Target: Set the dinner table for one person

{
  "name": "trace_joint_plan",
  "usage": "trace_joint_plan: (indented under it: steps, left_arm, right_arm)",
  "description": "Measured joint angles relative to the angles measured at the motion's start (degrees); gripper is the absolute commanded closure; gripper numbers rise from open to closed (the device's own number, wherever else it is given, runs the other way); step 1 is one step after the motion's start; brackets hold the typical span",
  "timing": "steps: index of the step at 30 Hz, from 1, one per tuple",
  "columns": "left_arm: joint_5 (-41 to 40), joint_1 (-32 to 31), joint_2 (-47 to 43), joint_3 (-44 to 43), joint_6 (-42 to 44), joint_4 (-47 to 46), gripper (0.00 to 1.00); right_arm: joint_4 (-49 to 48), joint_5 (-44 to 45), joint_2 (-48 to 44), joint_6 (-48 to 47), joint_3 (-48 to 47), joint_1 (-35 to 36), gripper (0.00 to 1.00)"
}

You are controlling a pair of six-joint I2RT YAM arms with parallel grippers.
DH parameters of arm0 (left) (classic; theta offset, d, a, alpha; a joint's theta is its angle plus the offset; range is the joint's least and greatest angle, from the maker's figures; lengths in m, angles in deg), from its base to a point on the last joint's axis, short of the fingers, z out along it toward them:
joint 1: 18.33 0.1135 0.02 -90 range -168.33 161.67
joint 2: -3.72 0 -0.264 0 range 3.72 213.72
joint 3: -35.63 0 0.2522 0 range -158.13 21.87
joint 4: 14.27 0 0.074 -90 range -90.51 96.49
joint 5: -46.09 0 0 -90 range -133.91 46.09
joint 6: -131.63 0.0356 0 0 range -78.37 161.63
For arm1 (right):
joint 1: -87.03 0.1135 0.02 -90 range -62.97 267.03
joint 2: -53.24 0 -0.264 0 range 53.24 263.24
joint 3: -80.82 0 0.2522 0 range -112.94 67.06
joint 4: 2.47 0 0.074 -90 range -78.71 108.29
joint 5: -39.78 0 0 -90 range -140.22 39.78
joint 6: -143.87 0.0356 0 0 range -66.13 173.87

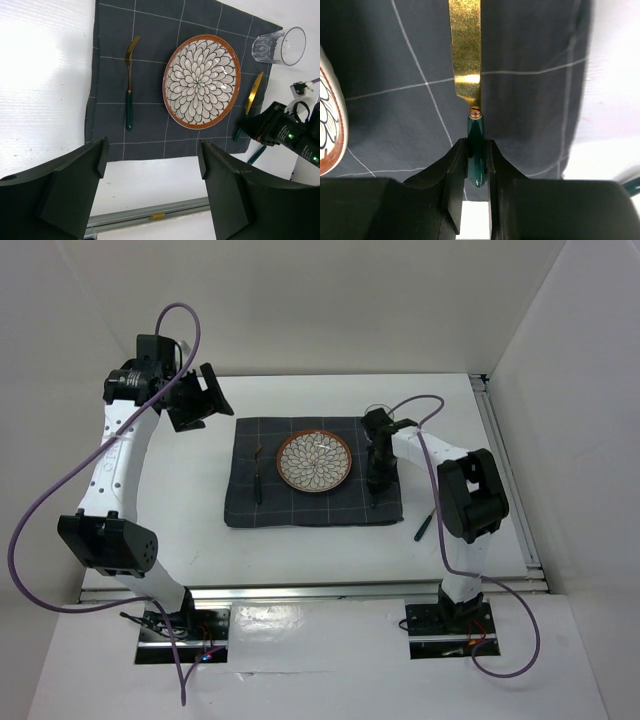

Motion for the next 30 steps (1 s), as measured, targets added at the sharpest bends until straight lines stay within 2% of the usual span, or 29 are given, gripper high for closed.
trace_joint_plan:
  steps: [9,13,14,19,21,26,30]
  left_arm:
    - [-0.2,0.0,0.1,0.0,0.0,0.4,0.11]
    - [-0.6,0.0,0.1,0.0,0.0,0.4,0.11]
    - [-0.7,0.0,0.1,0.0,0.1,0.4,0.11]
    - [-0.9,0.0,0.1,0.0,0.2,0.4,0.11]
    - [-1.0,0.0,0.1,0.0,0.2,0.4,0.11]
    - [-1.0,0.0,0.1,0.0,0.2,0.4,0.11]
    - [-1.1,0.0,0.1,0.1,0.2,0.4,0.11]
  right_arm:
    - [-0.3,-0.5,4.3,-0.3,-2.9,1.1,0.94]
    - [-0.1,-0.3,5.5,-0.3,-3.4,1.2,0.74]
    - [-0.1,-0.2,5.5,-0.3,-3.5,1.2,0.66]
    - [0.1,0.8,5.3,-0.4,-3.7,1.9,0.63]
    - [0.4,1.6,4.5,0.1,-3.7,2.1,0.58]
    - [0.7,2.7,-4.7,1.9,-1.3,-0.7,0.5]
    - [-0.3,2.4,-18.2,3.8,7.4,-10.4,0.45]
